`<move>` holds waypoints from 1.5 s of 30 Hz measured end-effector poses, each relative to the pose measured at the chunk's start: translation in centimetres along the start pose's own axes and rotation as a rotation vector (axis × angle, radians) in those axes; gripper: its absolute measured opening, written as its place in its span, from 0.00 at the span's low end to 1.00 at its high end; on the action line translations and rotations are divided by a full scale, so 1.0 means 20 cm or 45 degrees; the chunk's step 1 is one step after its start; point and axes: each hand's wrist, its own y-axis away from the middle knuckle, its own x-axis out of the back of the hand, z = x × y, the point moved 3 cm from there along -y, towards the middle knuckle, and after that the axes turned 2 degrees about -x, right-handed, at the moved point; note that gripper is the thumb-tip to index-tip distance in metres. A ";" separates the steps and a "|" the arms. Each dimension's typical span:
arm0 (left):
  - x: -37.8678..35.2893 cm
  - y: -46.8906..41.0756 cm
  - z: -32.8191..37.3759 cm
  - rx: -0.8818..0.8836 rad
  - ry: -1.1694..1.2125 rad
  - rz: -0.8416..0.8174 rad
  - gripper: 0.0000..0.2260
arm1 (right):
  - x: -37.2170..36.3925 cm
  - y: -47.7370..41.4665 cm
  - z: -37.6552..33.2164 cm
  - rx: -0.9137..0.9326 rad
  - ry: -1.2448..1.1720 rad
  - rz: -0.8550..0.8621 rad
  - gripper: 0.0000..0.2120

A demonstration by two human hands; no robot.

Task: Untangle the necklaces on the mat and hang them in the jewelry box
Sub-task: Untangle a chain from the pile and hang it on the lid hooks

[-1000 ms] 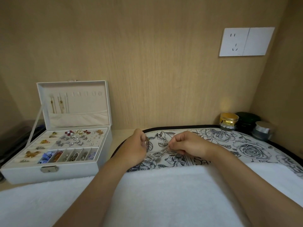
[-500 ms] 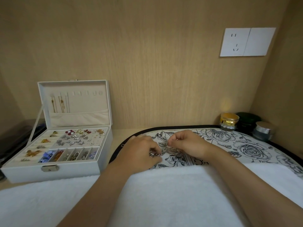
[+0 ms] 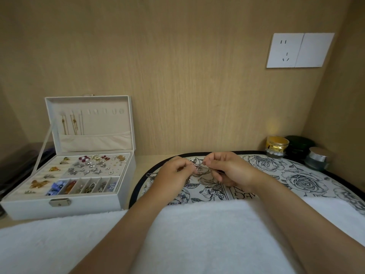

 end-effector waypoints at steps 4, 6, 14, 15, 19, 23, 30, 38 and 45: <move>0.01 0.01 0.00 0.185 0.229 -0.052 0.17 | -0.04 0.01 -0.03 0.113 0.172 0.060 0.02; 0.01 0.01 0.00 0.197 0.244 -0.076 0.18 | -0.05 0.02 -0.04 0.207 0.268 0.082 0.04; 0.03 0.00 -0.01 0.137 0.125 -0.279 0.11 | -0.01 0.01 -0.02 0.181 0.370 0.121 0.09; 0.02 0.00 -0.02 0.157 0.116 -0.301 0.10 | -0.01 0.01 -0.02 0.167 0.393 0.102 0.08; 0.02 0.00 -0.01 0.137 0.127 -0.329 0.06 | -0.04 0.03 -0.02 0.094 0.362 0.079 0.06; 0.00 0.01 -0.01 0.166 0.241 -0.344 0.01 | -0.08 0.03 -0.03 0.148 0.277 0.094 0.09; 0.03 0.01 0.00 -0.063 -0.132 -0.116 0.12 | -0.06 0.02 -0.02 0.010 0.128 0.093 0.07; 0.07 -0.01 -0.01 -0.311 -0.206 0.045 0.15 | -0.06 0.01 0.00 -0.068 -0.079 -0.103 0.11; 0.02 0.01 0.01 -0.118 -0.145 -0.030 0.05 | -0.06 0.02 -0.01 -0.035 -0.119 -0.040 0.15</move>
